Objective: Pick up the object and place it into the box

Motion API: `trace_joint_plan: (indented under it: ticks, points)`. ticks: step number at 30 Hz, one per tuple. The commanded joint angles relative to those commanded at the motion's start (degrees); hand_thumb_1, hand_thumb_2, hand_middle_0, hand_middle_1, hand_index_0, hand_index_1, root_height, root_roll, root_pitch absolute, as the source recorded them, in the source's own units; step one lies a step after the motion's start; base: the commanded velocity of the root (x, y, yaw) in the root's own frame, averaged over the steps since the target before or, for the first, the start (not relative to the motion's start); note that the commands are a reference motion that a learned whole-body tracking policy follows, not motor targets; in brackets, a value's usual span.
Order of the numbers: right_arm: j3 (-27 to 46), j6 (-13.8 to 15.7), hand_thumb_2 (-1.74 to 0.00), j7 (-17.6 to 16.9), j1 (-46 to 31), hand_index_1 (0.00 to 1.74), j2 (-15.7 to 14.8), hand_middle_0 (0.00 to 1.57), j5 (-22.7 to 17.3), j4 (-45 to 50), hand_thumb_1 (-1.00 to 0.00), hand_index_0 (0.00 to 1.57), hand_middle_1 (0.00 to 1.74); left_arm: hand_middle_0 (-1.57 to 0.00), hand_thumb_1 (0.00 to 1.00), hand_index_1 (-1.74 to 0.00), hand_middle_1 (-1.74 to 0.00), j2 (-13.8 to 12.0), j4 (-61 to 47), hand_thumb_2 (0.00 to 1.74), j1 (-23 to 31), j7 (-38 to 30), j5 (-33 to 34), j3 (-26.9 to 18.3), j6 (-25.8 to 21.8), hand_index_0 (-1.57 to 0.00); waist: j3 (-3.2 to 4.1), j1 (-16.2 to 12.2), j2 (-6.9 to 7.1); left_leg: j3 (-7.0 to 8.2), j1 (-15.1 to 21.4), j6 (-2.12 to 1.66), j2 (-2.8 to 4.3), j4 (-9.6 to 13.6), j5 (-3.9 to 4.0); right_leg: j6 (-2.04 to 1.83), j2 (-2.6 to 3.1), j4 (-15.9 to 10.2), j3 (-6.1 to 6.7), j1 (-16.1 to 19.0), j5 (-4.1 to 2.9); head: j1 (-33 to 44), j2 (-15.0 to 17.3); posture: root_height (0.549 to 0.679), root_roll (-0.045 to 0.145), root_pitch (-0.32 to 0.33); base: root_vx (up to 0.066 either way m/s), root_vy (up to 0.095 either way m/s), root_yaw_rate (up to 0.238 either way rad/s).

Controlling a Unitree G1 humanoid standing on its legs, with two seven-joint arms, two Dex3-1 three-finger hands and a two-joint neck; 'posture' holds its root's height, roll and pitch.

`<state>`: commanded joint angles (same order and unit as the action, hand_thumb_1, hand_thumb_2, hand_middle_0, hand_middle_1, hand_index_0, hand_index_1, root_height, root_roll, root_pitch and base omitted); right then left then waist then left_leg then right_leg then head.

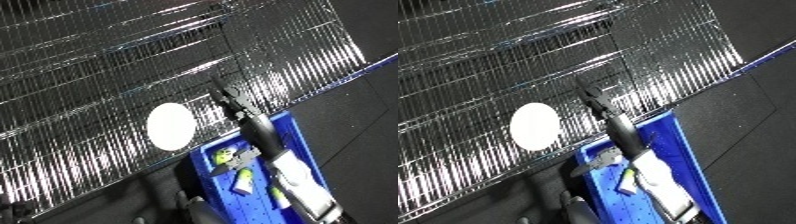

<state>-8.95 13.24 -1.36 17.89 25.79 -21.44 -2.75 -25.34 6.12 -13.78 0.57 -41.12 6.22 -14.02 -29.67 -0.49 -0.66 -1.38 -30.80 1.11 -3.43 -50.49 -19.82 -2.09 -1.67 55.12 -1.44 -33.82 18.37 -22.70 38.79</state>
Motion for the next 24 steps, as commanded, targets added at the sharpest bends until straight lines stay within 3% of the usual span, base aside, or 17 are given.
trace_joint_plan:
  ticks: [11, 24]
  points:
    - [-2.03, -0.07, 0.0, 0.73, 1.68, 0.0, -0.51, 0.0, -0.27, -1.9, 0.0, 0.0, 0.0, -1.57, 1.0, -1.74, -1.74, -0.65, -1.92, 1.74, 0.88, -0.53, -0.23, -0.03, 0.45, -1.57, -0.12, 0.98, -0.58, -0.15, -2.75, -0.03, -0.22, -2.22, -0.24, 0.11, -0.64, 2.5, -0.58, -2.94, 0.57, 1.1, -1.34, 0.602, 0.063, 0.006, 0.018, 0.002, 0.063]
    - [-4.95, 0.29, 0.0, 0.87, 6.92, 0.0, -0.66, 0.0, -1.54, -2.92, 0.0, 0.0, 0.0, -1.57, 1.0, -1.74, -1.74, -1.16, -3.63, 1.74, 0.88, -2.15, -0.79, 1.5, 0.75, -1.57, -0.12, 1.96, -1.27, -0.18, -5.65, 0.07, -0.57, -4.17, -0.7, 0.35, -0.83, 4.53, -0.82, -6.02, 1.03, -0.39, -2.7, 0.595, 0.063, 0.03, 0.013, 0.014, 0.048]
